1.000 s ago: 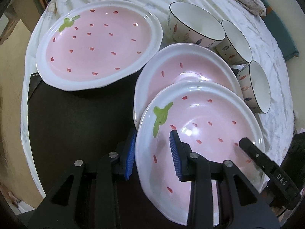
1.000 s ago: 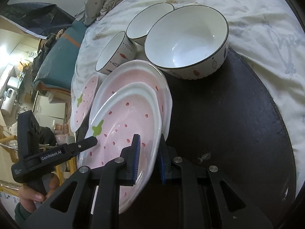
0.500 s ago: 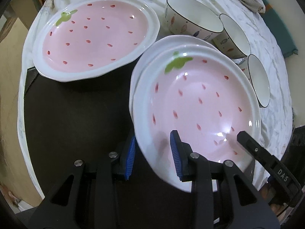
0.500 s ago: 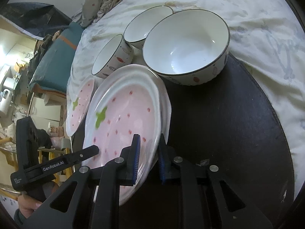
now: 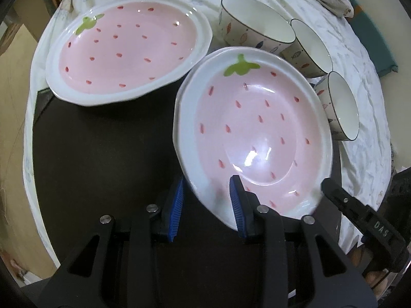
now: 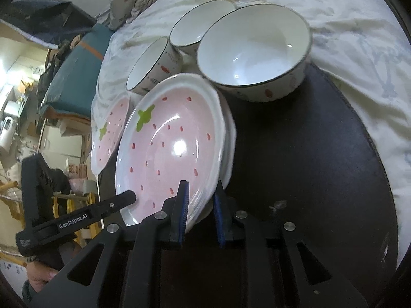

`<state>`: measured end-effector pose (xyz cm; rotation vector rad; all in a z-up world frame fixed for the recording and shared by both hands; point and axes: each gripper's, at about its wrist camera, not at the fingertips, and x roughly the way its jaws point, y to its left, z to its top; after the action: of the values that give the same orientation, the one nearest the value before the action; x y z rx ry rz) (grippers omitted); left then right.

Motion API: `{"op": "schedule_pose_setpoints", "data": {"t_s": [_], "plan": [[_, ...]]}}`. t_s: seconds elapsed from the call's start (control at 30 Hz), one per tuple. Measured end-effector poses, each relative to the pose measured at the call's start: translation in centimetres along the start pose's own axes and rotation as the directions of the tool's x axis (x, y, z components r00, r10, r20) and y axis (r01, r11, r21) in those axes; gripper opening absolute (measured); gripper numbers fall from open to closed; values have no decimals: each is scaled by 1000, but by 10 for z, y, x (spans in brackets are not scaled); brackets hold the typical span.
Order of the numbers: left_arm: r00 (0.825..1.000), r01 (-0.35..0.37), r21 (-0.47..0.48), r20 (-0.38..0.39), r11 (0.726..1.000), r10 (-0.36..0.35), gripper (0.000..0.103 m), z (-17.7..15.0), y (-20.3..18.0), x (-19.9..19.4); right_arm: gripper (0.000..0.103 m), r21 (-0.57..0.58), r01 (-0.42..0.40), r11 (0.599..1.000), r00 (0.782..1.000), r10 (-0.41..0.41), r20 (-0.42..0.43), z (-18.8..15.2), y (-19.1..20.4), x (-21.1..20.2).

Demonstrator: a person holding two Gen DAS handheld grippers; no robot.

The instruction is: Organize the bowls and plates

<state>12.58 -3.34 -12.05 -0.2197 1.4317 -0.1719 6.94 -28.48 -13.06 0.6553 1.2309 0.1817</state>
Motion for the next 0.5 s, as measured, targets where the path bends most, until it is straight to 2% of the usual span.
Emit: {"op": "schedule_pose_setpoints", "data": {"t_s": [0.07, 0.2, 0.27, 0.3, 0.33, 0.4, 0.5], "plan": [[1000, 4, -6, 13, 1000, -4, 36, 1, -1, -1, 22, 28, -12, 1000, 1000, 11, 13, 0, -7, -4], [1000, 0, -5, 31, 1000, 1, 54, 1, -3, -1, 23, 58, -7, 998, 999, 5, 38, 3, -15, -10], [999, -15, 1, 31, 1000, 15, 57, 1, -4, 1, 24, 70, -9, 998, 999, 6, 38, 4, -18, -9], [999, -23, 3, 29, 1000, 22, 58, 1, -5, 3, 31, 77, -8, 997, 999, 5, 36, 5, -19, -9], [999, -29, 4, 27, 1000, 29, 58, 1, -5, 5, 45, 87, -8, 996, 999, 4, 36, 5, -20, -8], [1000, -24, -1, 20, 1000, 24, 58, 2, -4, 8, 62, 104, -20, 994, 999, 14, 52, 5, -22, -8], [1000, -11, -10, 5, 1000, 11, 58, 5, -4, 12, 62, 103, -56, 993, 998, 52, 43, 8, -20, -3]]}}
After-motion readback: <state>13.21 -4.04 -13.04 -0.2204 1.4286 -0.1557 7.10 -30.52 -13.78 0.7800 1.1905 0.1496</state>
